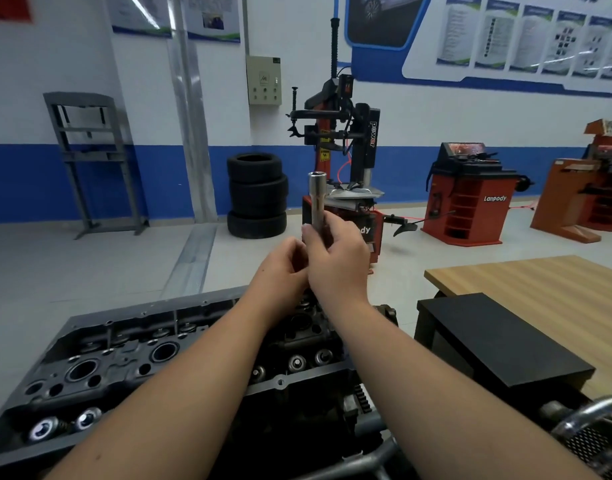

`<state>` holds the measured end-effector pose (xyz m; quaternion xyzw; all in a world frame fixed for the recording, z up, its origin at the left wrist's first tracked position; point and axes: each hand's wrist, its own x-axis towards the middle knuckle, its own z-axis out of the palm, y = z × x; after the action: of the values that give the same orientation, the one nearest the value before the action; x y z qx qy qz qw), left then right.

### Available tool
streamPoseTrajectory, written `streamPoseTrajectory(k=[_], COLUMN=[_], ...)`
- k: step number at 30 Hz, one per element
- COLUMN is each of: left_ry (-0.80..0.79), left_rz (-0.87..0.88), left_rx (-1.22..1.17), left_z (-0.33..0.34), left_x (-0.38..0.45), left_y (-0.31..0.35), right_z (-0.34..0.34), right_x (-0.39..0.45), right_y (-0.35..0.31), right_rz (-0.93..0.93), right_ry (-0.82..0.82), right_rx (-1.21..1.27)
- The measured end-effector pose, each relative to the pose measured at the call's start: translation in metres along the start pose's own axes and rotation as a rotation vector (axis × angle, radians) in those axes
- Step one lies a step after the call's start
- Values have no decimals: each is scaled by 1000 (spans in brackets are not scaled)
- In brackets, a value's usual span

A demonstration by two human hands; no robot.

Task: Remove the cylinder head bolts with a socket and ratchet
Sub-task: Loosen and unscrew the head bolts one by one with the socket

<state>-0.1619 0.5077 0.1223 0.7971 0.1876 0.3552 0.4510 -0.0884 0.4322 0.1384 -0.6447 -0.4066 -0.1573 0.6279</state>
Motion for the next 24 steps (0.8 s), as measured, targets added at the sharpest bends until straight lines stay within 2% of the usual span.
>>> streamPoseTrajectory(k=[4,6,10,13,15,18,20,24], left_ry=[-181,-220,-105,8,-23,-174,-233,-135], left_rz=[-54,-47,49,51,5,-97,-76,1], left_rx=[-220,-224,-39,-32,-45,-221,-236,-57], left_z=[0,0,1,3,3,2,1,1], left_x=[-2,-4,-1,1,1,0,-2,-3], left_y=[2,3,2,0,1,4,6,7], right_z=[2,1,-1,-3,-3,-5,-4,-2], right_x=[-9,-10,-7,-6,-6,-7,-8,-8], right_y=[1,4,9,12,13,9,11,12], right_rz=[39,63,32,-20,-50,-6,26,50], right_ry=[-24,-33,-30,29,24,-34,-77,-113], right_rx=[103,129,79,-4,-4,71,107,147])
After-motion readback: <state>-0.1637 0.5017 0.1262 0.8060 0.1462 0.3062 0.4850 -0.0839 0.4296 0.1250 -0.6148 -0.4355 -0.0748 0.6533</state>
